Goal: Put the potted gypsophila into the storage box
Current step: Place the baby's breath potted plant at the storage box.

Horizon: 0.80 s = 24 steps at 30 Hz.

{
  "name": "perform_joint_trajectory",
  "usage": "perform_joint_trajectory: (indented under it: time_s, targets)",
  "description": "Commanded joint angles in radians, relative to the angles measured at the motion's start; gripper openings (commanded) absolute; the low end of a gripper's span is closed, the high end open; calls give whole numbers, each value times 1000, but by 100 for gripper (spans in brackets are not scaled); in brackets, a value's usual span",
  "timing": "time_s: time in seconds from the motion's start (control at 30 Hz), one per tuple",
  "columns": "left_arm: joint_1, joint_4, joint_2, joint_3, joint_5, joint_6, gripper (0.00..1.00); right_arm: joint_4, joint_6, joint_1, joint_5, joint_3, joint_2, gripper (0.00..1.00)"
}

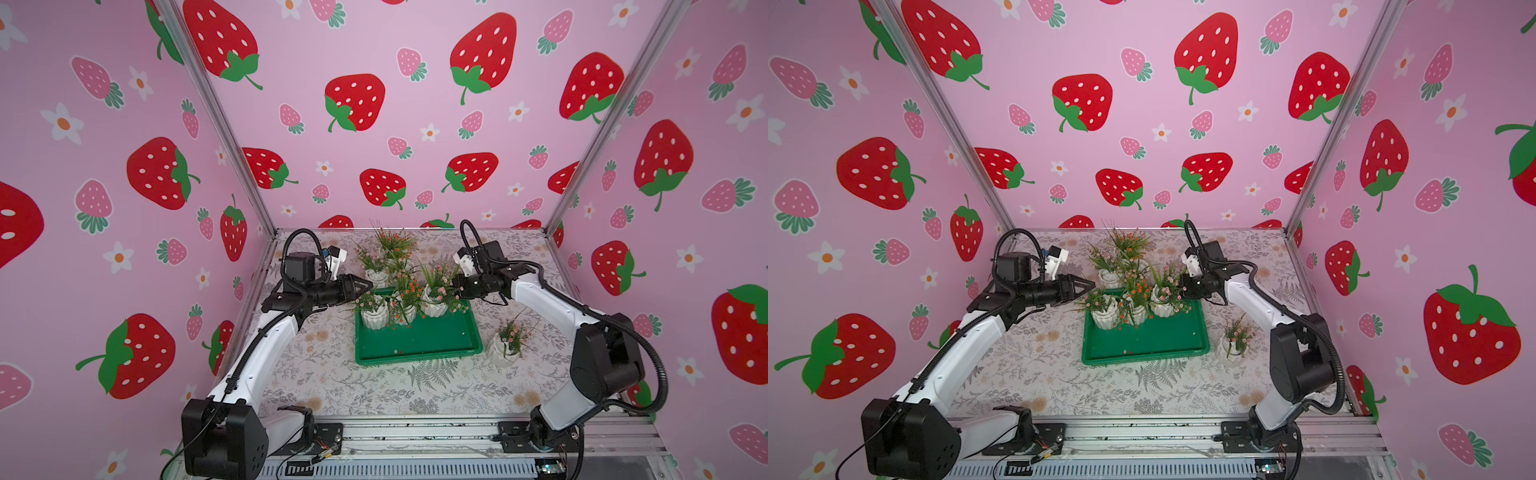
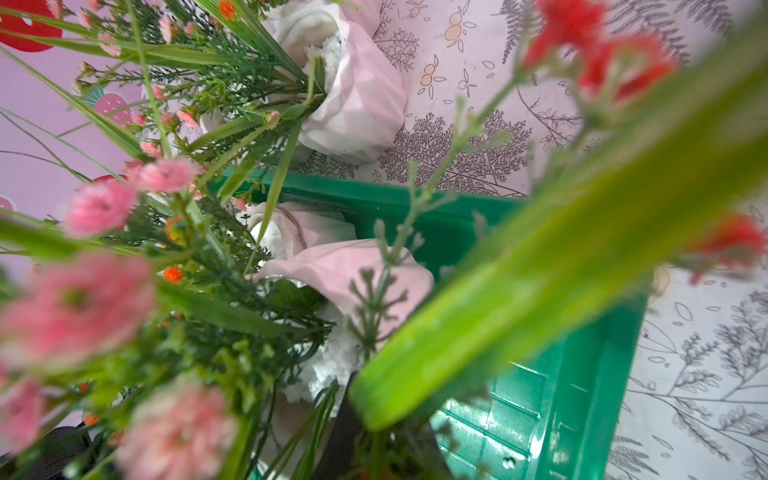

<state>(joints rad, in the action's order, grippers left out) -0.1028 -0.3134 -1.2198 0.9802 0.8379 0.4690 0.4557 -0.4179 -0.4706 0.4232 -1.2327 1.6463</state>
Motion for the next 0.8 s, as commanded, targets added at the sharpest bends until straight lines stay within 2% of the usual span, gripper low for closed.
perform_joint_trajectory:
  time_s: [0.0, 0.3, 0.77]
  targets:
    - [-3, -16, -1, 12, -7, -17, 42, -79, -4, -11, 19, 2, 2, 0]
    - [-2, -39, 9, 20, -24, -32, 42, -105, 4, -28, -51, 29, 38, 0]
    - [0, -33, -8, 18, -19, -27, 41, -147, 2, -53, -97, 27, 76, 0]
